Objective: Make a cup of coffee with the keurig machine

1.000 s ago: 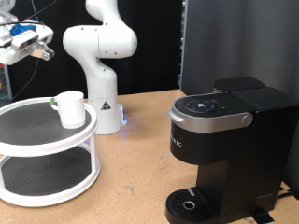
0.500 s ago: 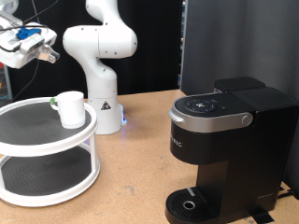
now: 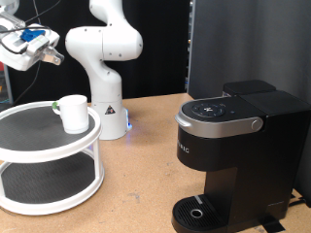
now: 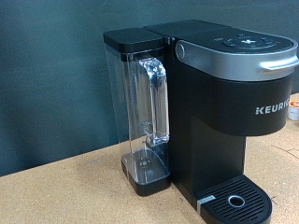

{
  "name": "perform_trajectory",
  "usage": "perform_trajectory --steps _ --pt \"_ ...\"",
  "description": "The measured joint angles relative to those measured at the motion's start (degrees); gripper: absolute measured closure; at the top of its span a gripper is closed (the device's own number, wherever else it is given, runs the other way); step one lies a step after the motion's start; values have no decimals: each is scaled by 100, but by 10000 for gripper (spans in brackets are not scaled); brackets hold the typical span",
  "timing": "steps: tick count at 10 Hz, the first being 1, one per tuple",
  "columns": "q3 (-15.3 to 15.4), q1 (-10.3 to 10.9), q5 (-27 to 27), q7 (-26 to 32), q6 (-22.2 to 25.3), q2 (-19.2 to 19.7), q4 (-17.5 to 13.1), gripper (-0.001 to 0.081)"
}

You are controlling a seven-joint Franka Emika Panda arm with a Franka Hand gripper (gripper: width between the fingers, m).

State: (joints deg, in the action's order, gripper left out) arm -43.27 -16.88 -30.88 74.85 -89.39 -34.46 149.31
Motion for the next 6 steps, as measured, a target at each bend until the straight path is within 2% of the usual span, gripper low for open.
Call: perform_trajectory --steps 2,4,6 --pt "0 0 0 51 -87 25 42 799" --pt "-45 0 0 278 -382 52 211 799" --pt "-156 1 34 551 -471 157 324 799"
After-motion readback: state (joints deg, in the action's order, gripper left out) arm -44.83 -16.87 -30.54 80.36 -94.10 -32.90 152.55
